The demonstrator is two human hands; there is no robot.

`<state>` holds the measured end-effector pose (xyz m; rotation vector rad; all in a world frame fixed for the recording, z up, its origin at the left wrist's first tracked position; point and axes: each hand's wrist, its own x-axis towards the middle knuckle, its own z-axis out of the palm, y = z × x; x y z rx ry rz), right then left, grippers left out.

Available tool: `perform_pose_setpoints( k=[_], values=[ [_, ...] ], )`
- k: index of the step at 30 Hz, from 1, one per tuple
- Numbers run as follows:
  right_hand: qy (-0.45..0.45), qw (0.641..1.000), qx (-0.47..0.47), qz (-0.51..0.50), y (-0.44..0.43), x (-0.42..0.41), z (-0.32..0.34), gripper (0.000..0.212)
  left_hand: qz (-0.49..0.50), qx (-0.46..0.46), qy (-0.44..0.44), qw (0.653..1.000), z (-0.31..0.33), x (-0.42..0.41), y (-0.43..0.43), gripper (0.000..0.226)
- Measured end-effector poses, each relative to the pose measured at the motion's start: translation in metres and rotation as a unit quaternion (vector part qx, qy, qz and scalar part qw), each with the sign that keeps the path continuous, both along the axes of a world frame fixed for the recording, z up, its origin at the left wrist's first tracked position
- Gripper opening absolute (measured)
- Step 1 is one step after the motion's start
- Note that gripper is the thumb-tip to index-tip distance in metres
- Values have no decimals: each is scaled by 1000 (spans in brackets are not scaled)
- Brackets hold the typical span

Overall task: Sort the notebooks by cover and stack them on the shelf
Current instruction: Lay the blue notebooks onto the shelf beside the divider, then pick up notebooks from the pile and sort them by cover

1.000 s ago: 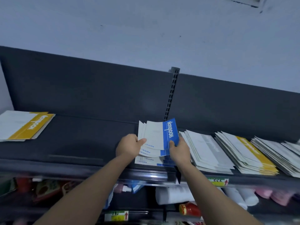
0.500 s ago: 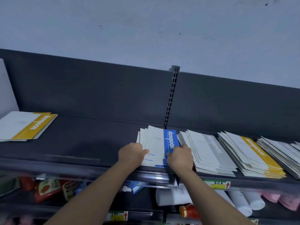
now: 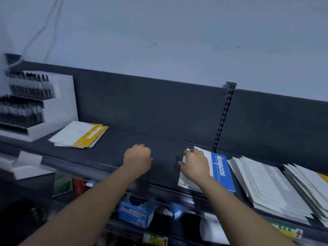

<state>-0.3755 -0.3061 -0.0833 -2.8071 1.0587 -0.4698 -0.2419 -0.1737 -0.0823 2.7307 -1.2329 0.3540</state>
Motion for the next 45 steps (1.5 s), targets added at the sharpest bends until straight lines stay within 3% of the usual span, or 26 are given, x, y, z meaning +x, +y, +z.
perform_pose_setpoints(
  k=[8, 15, 23, 28, 32, 34, 38, 41, 45],
  values=[
    [20, 992, 3, 127, 60, 95, 13, 40, 89, 40, -33, 995, 8, 78, 80, 32],
    [33, 983, 45, 178, 108, 194, 4, 43, 143, 46, -31, 988, 2, 164, 132, 32],
    [53, 975, 109, 187, 144, 291, -13, 38, 178, 50, 38, 982, -17, 263, 174, 40],
    [66, 968, 172, 171, 148, 325, -23, 43, 186, 6, 105, 977, -36, 300, 178, 45],
    [39, 968, 198, 153, 145, 343, -23, 42, 175, -12, 86, 981, -37, 310, 171, 44],
    [-3, 955, 265, 132, 140, 352, -21, 46, 166, -35, 84, 982, -35, 312, 166, 42],
    [-113, 891, 432, 76, 128, 364, -22, 50, 151, -76, 124, 978, -32, 312, 151, 35],
    [-163, 847, 505, 34, 119, 368, -24, 47, 152, -138, 184, 961, -32, 315, 146, 13],
    [-158, 852, 499, -1, 108, 367, -29, 33, 150, -163, 216, 951, -32, 317, 148, 23]
  ],
)
